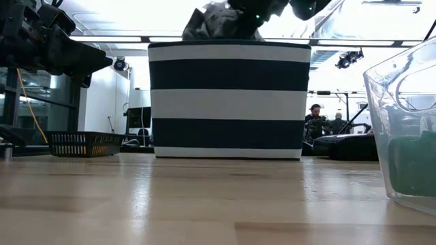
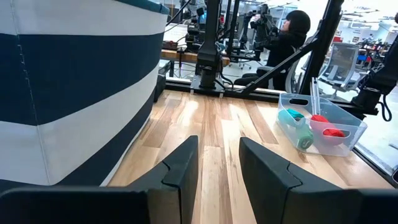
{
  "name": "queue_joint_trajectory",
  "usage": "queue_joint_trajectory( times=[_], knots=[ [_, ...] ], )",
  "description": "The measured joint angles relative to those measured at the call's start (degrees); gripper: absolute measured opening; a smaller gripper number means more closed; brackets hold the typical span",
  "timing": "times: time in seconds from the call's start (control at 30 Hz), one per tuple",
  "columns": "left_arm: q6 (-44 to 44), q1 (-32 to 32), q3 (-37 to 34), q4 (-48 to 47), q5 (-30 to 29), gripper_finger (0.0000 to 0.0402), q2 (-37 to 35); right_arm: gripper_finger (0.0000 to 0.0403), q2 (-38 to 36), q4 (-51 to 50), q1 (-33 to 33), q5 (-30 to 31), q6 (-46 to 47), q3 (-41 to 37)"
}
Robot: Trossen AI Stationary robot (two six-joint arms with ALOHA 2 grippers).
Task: Pick & Place Medicine items
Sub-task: Put the grey patient gown into the laundry bin
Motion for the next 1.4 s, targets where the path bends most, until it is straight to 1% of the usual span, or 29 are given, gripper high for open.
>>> queue_joint_trajectory(
  times=[0.1,0.27,0.43,0.6,0.73,0.97,1.1,1.23,1.4],
  knots=[
    [-0.01,0.0,-0.02,0.0,0.0,0.0111,0.02,0.0039,0.0,-4.24,1.66,0.9,1.21,0.0],
    [0.0,0.0,0.0,0.0,-0.02,0.0111,0.0,0.0039,0.0,-7.7,3.06,5.16,0.11,0.0],
    [-0.01,-0.02,-0.01,0.0,-0.02,0.0111,0.02,0.004,0.0,-8.02,3.75,7.34,-0.13,0.0],
    [0.0,-0.02,0.0,0.0,-0.02,0.0111,0.0,0.0042,0.0,-8.56,4.57,7.65,-0.2,0.0],
    [-0.02,-0.01,-0.01,0.0,-0.01,0.0111,0.01,0.0064,0.0,-11.18,5.07,7.92,0.84,0.0],
    [0.0,0.0,0.0,0.02,0.0,0.0111,0.0,0.0128,0.0,-14.28,5.07,7.97,5.69,0.0],
    [-0.01,-0.01,-0.02,0.0,-0.01,0.0111,0.02,0.0156,0.0,-14.23,5.53,7.81,6.43,0.0],
    [0.0,-0.02,-0.02,0.0,-0.01,0.0111,0.0,0.017,0.0,-15.01,7.24,8.76,8.74,0.0],
    [0.0,0.0,0.0,0.0,-0.02,0.0111,0.0,0.0171,0.0,-17.95,9.73,12.54,9.41,0.0]
  ],
)
